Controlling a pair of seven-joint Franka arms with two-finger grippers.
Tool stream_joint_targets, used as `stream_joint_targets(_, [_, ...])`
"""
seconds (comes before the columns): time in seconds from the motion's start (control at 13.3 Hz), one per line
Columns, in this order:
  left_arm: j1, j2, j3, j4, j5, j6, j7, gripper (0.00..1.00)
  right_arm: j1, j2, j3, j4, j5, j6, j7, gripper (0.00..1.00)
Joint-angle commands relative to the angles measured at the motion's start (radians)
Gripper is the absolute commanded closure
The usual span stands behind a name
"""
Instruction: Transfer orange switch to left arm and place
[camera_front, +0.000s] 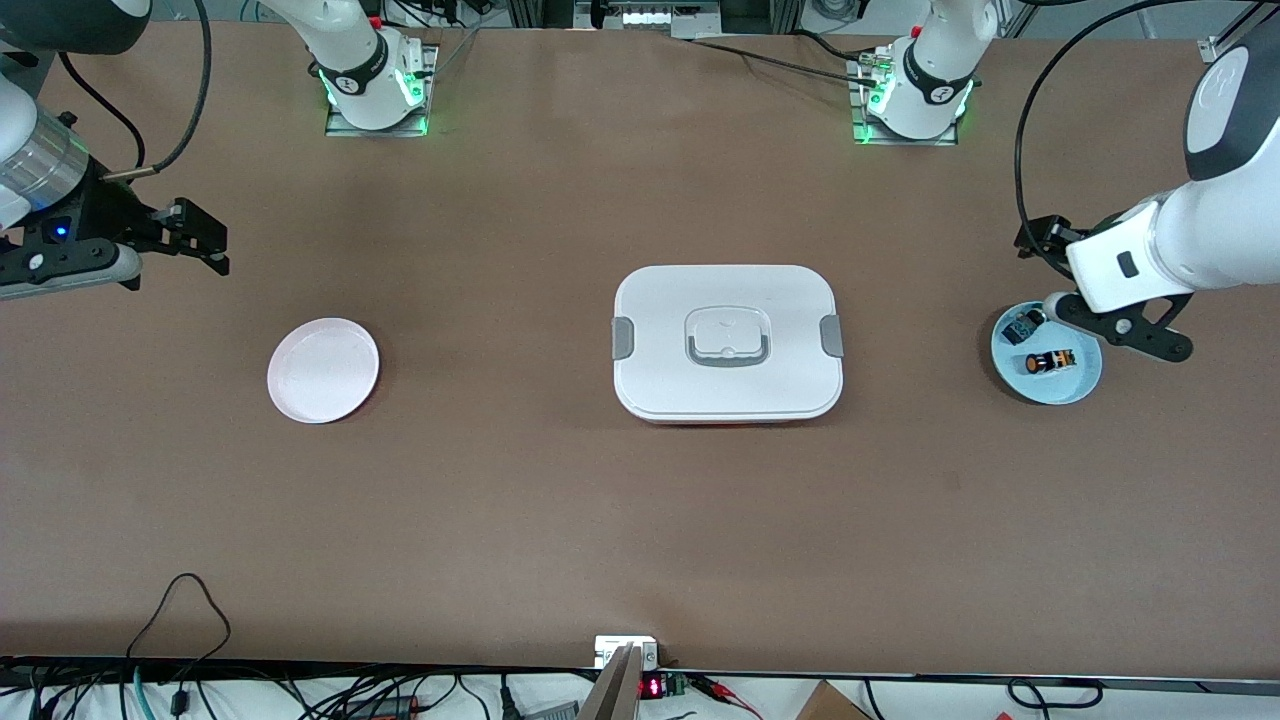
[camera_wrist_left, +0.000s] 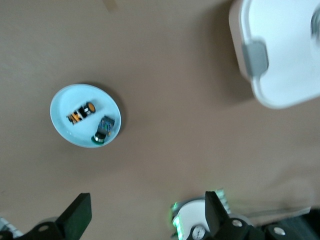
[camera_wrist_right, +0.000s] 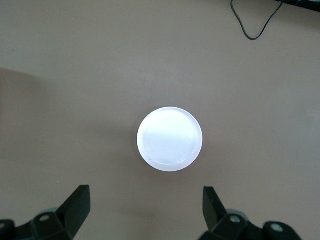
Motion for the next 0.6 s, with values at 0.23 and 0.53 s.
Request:
stream_joint_targets(0.23, [-0.230,-0.267,0.326,-0.350,-0.105,0.458,-0.285,0.00,0.000,0.016,0.008,0.029,-0.009,-0.027,-0.012,0.00])
stream_joint_targets(0.53, [-0.247,-0.267,0.332,-0.353,-0.098,0.460,-0.282,0.00,0.002,0.016,0.009,0.031,-0.008,-0.028,-0.010,0.00])
